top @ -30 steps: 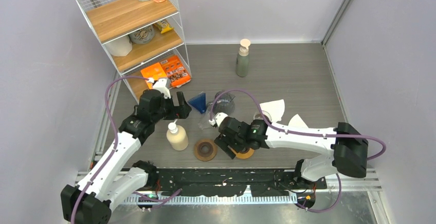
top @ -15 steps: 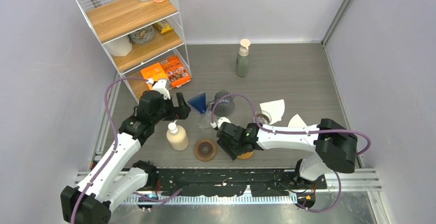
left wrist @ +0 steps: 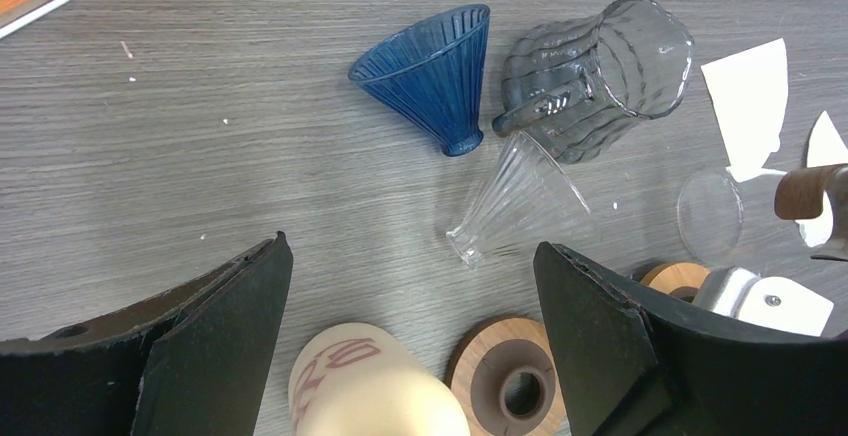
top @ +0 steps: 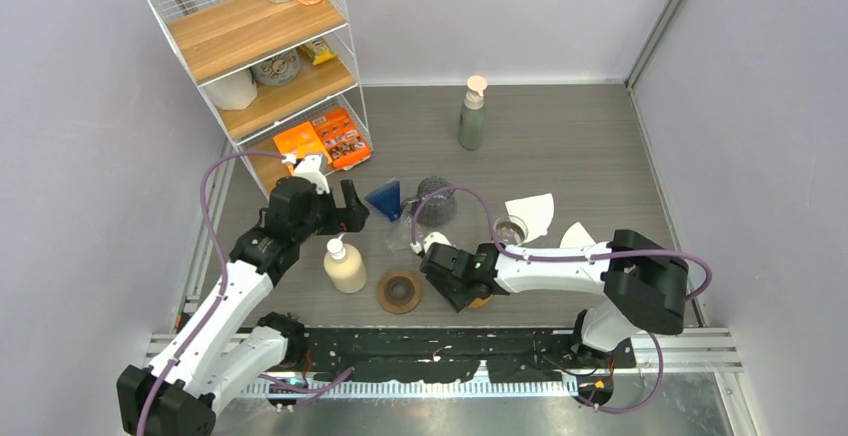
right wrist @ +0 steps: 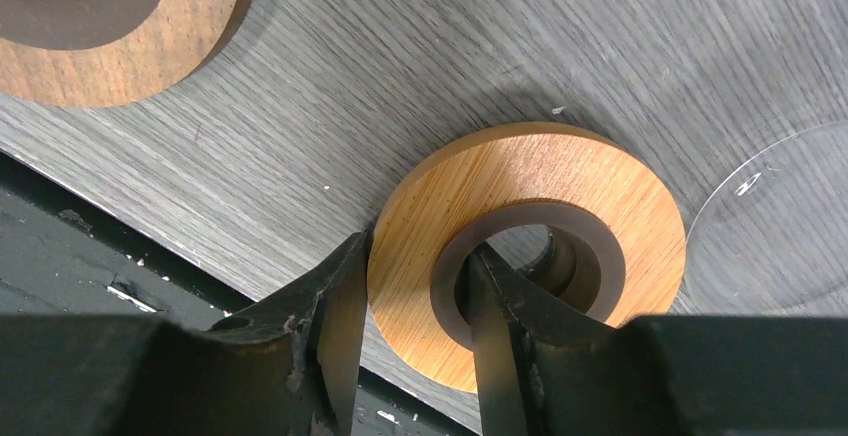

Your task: Place the coffee filter in the dripper

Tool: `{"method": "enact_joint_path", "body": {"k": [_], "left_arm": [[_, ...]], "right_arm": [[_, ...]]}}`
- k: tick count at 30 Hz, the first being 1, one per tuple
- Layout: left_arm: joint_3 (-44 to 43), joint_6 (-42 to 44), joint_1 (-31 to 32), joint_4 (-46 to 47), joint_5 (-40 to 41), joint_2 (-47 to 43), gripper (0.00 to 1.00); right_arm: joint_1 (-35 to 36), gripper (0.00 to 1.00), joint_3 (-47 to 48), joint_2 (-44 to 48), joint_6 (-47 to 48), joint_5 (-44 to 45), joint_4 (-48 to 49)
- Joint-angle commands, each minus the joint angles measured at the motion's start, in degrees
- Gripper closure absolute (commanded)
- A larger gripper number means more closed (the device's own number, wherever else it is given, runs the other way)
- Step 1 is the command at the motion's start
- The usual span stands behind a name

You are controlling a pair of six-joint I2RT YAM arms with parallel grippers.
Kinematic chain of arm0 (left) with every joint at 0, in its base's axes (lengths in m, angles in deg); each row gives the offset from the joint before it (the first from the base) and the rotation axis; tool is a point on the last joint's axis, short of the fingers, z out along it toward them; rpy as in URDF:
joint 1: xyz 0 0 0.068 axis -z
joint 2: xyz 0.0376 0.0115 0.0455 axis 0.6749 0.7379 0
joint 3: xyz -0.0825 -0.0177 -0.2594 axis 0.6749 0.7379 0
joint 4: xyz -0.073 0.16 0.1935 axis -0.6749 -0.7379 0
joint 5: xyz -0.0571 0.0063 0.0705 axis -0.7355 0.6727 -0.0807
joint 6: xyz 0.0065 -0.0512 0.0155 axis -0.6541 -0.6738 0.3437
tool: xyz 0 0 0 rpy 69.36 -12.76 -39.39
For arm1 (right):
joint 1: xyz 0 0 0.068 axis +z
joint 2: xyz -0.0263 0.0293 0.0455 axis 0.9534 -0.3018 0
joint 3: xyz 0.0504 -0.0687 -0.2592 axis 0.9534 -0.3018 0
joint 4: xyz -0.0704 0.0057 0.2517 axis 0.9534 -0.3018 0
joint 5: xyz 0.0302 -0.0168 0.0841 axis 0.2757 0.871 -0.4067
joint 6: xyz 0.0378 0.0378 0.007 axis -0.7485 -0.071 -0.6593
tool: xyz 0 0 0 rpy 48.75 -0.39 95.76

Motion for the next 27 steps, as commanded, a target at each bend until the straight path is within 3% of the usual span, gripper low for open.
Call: {"method": "enact_joint_path", "body": {"k": [1,7,15,22,27], "left_arm": [[0.04,0.48,0.17,1.15,2.95,-1.4,0.01],[0.26,0.39,0.17,1.15,3.63,-2.03,0.01],[0.85,0.25,0.17,1.29,4.26,-3.15,0.01],[1.14,0.2,0.17,1.26,4.04,-4.1,0.01],[1.36,0.14,0.17,1.32,4.94,-4.17,0.01]], "right_arm": [[0.06,0.7,1.4,1.82,0.04,1.48,1.0],[0.02,0.77,6.59,8.82,2.17,0.63,-1.84],[-0.51,0.78,17.48,17.42,6.21,1.65,-5.68],[-12.21,0.78,27.27,16.36,3.25,5.06,-17.18],[-18.01,0.76,28.97,14.63,1.35,5.45,-23.97]]}}
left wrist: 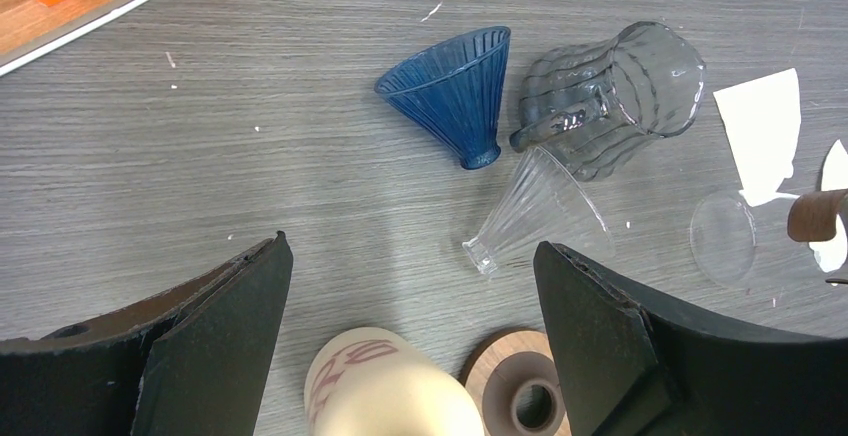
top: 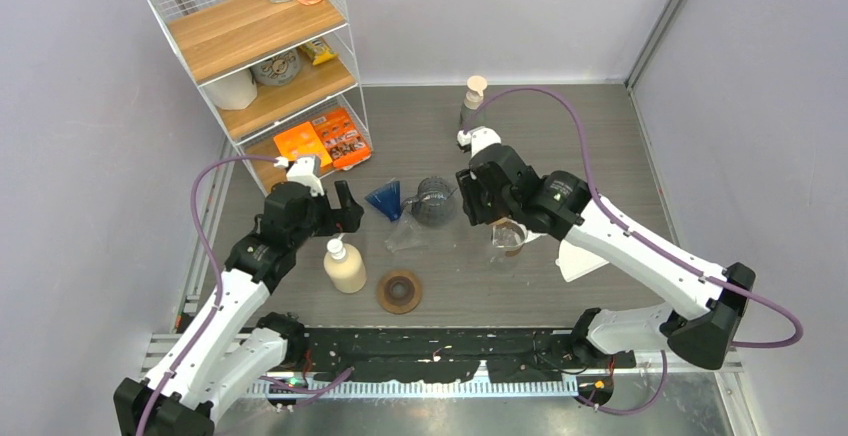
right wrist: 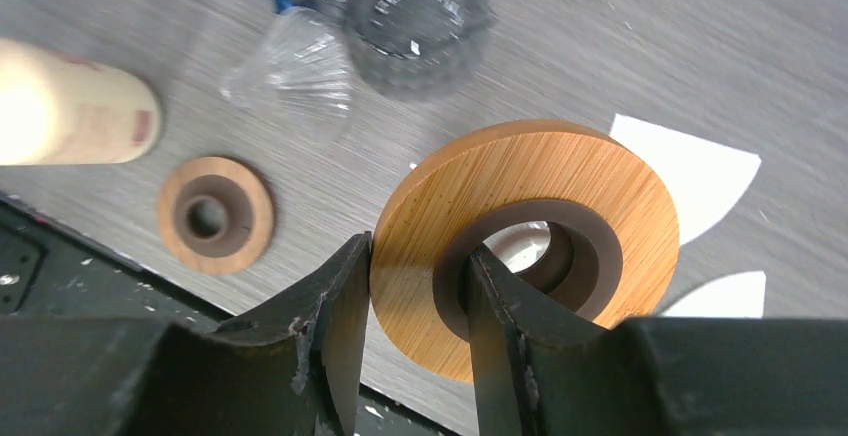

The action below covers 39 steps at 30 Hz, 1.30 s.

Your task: Place the coffee filter in the dripper

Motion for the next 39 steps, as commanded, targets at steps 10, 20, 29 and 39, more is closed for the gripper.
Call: {"method": "enact_joint_path", "body": {"k": [10,20,29,39], "left_arm": [[-0.03,0.52,0.17,0.71,2.63,-0.32,0.01],[-0.01,0.68,0.17,0.29,3.56,-0.52,0.01],[-0.05,0.72,0.17,0.18,3.87,-0.39,0.01],[-0.08,0.79,0.17,0.0,4.22,-0.48,0.01]], "right_arm": [[-5.72,0.74,-0.42,-3.16,-2.33,-2.38,-9.93],[-7.41,0.71,-3.08,-5.46,-1.71,-2.74,-9.67],[-9.11,0.68,-4.98,-6.07,-1.28,-3.77,-8.62],[-9.58,0.64,-5.75,-7.31,-1.24,-4.32,-8.04]]}}
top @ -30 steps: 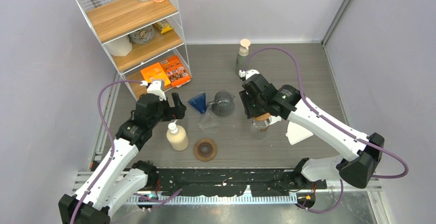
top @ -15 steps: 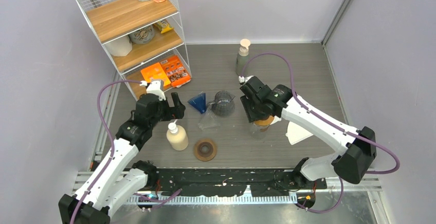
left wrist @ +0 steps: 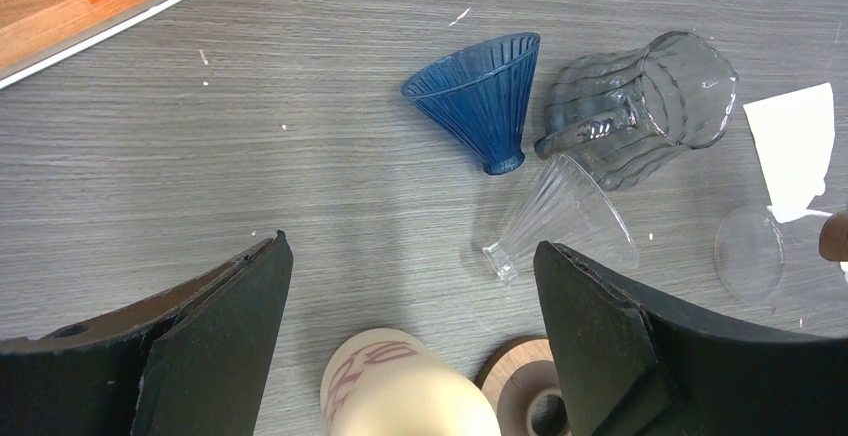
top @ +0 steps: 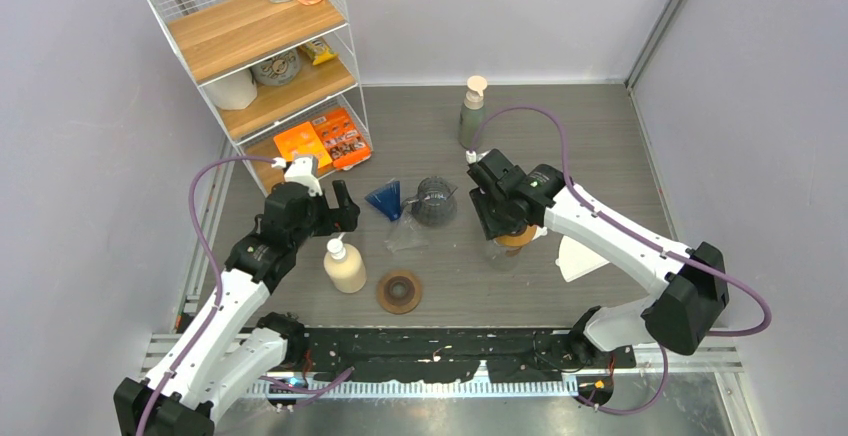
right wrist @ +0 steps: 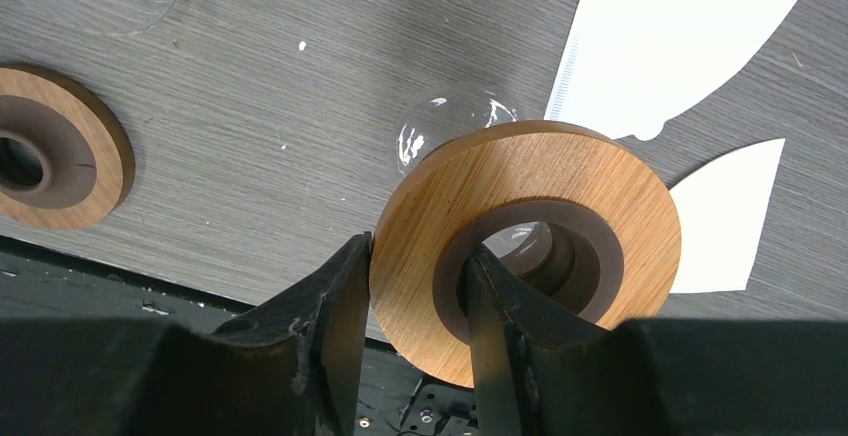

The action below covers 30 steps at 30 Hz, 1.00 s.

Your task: Place the coffee filter in the dripper

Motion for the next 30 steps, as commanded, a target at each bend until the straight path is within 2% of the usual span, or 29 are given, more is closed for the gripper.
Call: {"method": "enact_joint_path", "body": {"k": [1,19,27,30], "left_arm": [[-0.1,0.69,0.17,0.5,1.22,-0.47,0.01],[-0.03,0.73,0.17,0.39,1.36,-0.77,0.01],[0.24,0.69,0.17,0.91,0.41,-0.97,0.01],[0.42,0.69,0.17,1.06,0.17,-1.26,0.01]], "right_arm": [[-0.33,0.63,-0.04,-0.53,0.18,-0.53,1.47],[-0.4,0.35,1.1,1.86,0.31,-1.19,1.41],[-0.4,0.24,1.67,7.48,4.51,-0.44,2.49],[-0.4,0.2,0.52,10.79,6.01,-0.95,5.71]]}}
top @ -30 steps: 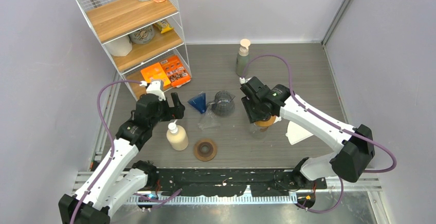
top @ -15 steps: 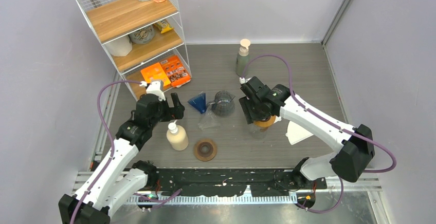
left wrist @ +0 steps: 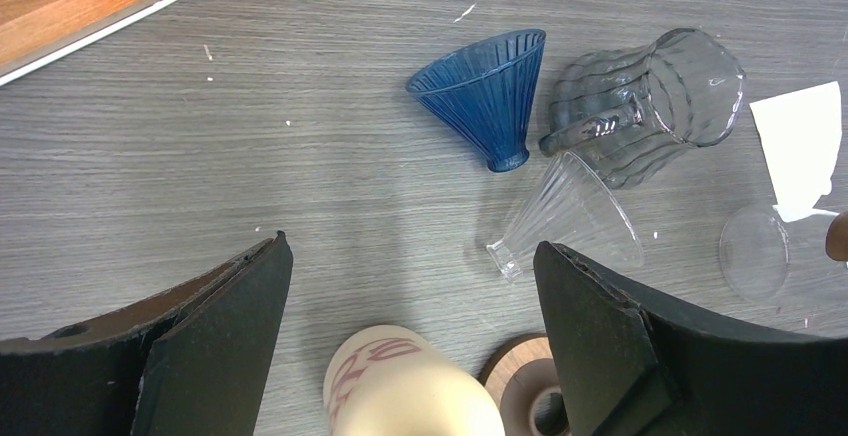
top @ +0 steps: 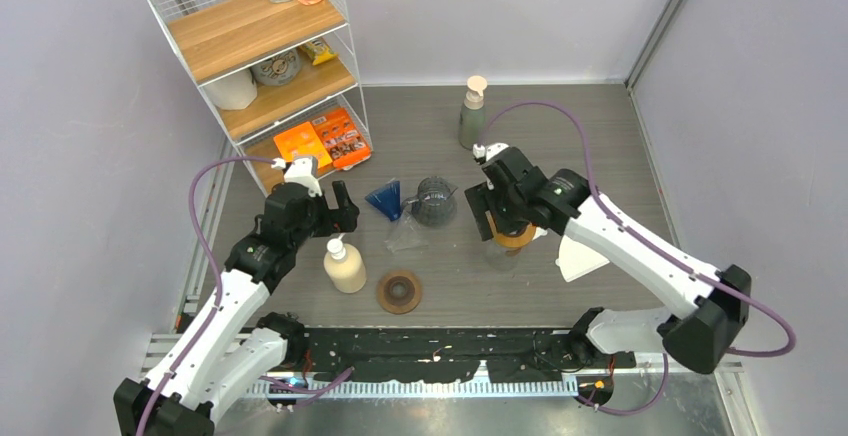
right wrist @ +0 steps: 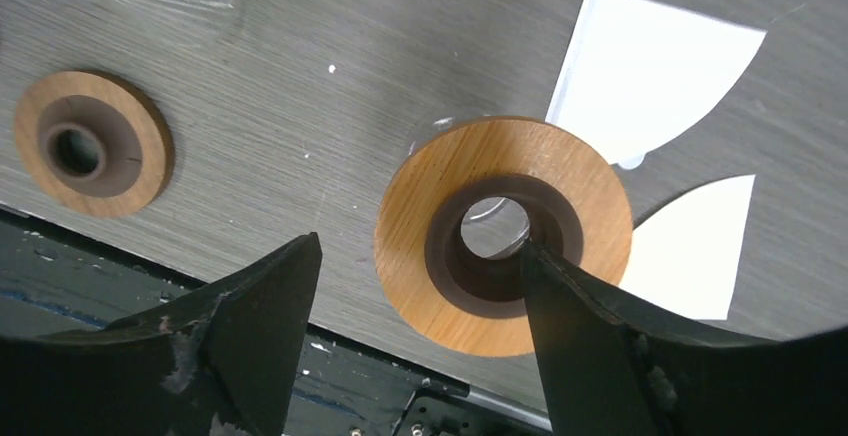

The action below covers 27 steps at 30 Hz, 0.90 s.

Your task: Place the coffee filter in the dripper

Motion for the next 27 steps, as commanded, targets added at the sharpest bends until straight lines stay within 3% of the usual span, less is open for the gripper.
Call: {"method": "enact_joint_path", "body": {"k": [1,4,11,15,19,27], "left_arm": [[0.49,0.69,0.17,1.77,-0.29,-1.31,0.01],[0.72,0.54,0.17,2.18,-0.55,-1.76,0.01],[0.88,0.39,0.17,2.35,-1.91,-2.24,0.01],[0.99,0.26,0.17,3.15,-3.64,-2.43,0.01],[1.11,-0.03,0.17,3.29,-4.57,-2.36,0.01],[1.5,-0.13,0.17,3.74,-4.5,-2.53,0.01]], "right_arm": [[-0.24,0.15,-0.34,7.76,4.05,-0.69,6.72],[-0.29,0.0,-2.79,11.94,5.35,-1.53,11.77],[-0.29,0.05,-10.13,20.79,6.05,-1.82,23.66],[-0.29,0.05,-13.56,22.47,7.51,-12.47,29.88],[-0.29,0.05,-13.46,19.81,6.83,-19.64,32.52],[2.64,0.02,-8.66,6.08,4.64,-24.49,35.22]]}}
